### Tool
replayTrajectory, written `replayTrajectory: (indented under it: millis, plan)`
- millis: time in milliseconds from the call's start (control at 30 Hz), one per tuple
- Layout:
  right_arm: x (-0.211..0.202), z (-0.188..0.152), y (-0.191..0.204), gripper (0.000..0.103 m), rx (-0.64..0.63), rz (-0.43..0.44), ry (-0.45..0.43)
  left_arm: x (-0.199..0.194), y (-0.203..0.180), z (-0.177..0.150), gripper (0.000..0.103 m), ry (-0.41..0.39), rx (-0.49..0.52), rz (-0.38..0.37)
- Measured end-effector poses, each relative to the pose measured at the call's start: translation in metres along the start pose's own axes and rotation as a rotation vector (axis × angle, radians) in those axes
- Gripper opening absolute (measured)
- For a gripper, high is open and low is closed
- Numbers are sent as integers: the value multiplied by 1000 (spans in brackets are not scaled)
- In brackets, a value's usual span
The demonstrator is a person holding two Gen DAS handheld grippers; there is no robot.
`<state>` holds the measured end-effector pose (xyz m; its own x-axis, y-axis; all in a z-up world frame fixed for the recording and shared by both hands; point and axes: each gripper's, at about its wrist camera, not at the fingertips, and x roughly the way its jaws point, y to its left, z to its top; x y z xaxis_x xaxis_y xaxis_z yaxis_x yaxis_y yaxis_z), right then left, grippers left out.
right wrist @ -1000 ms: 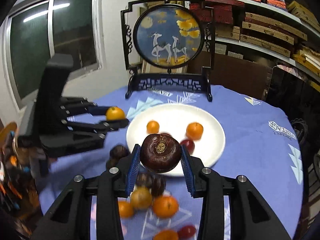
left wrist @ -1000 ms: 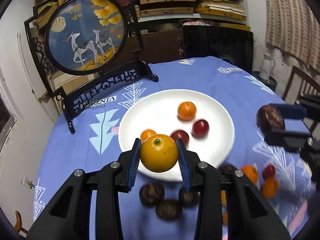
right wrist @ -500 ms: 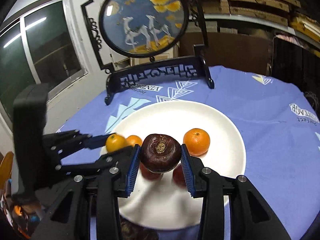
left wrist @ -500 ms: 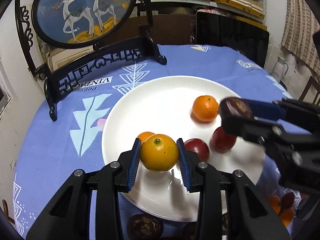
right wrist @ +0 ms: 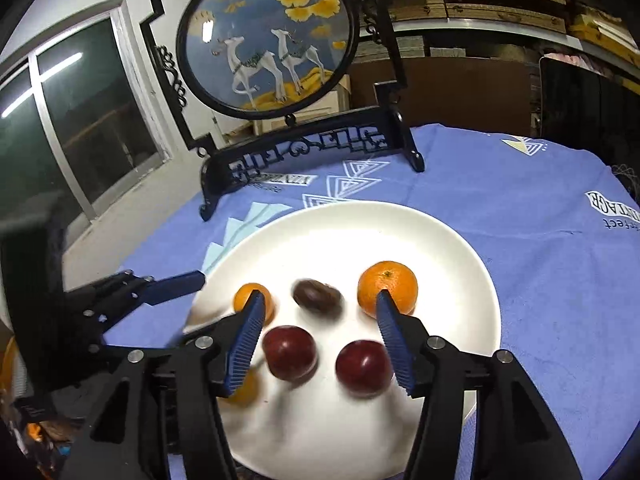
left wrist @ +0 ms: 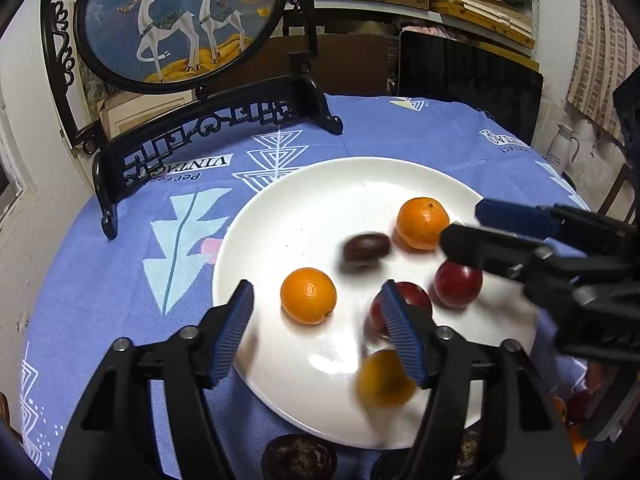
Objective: Organize fruits
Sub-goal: 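Carry the brown fruit and yellow citrus onto the plate and release, then grasp an orange with the right gripper while the left gripper grasps another orange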
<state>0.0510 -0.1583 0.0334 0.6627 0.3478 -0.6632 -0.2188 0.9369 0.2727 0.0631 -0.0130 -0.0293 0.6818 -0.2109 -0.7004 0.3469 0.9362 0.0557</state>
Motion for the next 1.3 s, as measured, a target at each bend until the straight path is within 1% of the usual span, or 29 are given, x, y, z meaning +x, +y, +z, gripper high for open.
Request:
replayTrajectory:
  millis: [67, 100, 167, 333, 433, 500, 600, 700, 767, 800, 833, 900, 933, 1033, 1067, 1100, 1133, 1167, 1200, 1233, 1300]
  plan:
    - [-2, 1, 0, 65, 13, 28, 7, -1, 0, -1, 68, -5, 11, 3]
    - [-3, 1, 0, 66, 13, 25, -1, -2, 0, -1, 69, -7, 10, 4]
    - [-2, 2, 2, 67, 9, 31, 6, -4, 2, 0, 77, -11, 9, 2]
    - [-8, 5, 9, 67, 8, 45, 6, -14, 16, 4, 77, -39, -16, -6]
    - [-35, 1, 19, 67, 11, 76, -35, -21, 28, 7, 77, -60, -54, -6]
    - [-60, -12, 24, 68, -32, 50, -42, -25, 32, 8, 77, -66, -70, -11]
    - [-96, -42, 27, 68, -106, -36, -12, -38, 28, 8, 77, -91, -65, -26]
    - [-126, -85, 21, 68, -147, -112, 65, -60, 17, -3, 81, -129, -37, -60]
    - [-136, -116, 15, 68, -156, -149, 128, -69, 11, -16, 82, -123, -22, -98]
    - [-137, -127, 14, 68, -154, -156, 154, -74, 5, -25, 82, -110, -4, -116]
    - [-138, -136, 14, 68, -152, -165, 175, -80, -1, -35, 82, -103, 18, -115]
    - [-137, -153, 14, 68, -126, -134, 208, -88, -9, -51, 82, -88, 50, -99]
    - [-134, -160, 15, 68, -96, -105, 231, -93, -12, -58, 82, -79, 64, -95]
    - [-126, -172, 15, 67, -46, -64, 247, -110, -18, -81, 82, -63, 109, -80]
    - [-122, -173, 15, 63, -38, -58, 243, -114, -21, -87, 83, -56, 122, -74]
    - [-119, -173, 15, 55, -34, -56, 242, -116, -23, -92, 83, -49, 131, -73]
    - [-115, -172, 15, 53, -29, -58, 241, -118, -26, -97, 84, -37, 144, -77]
    - [-111, -172, 13, 47, -24, -61, 237, -120, -30, -101, 85, -27, 156, -82]
    - [-109, -171, 12, 38, -19, -61, 236, -122, -35, -106, 85, -19, 168, -87]
    - [-109, -170, 11, 35, -11, -53, 231, -123, -40, -110, 86, -13, 180, -98]
    - [-114, -172, 10, 33, -10, -43, 212, -122, -53, -117, 86, 2, 208, -133]
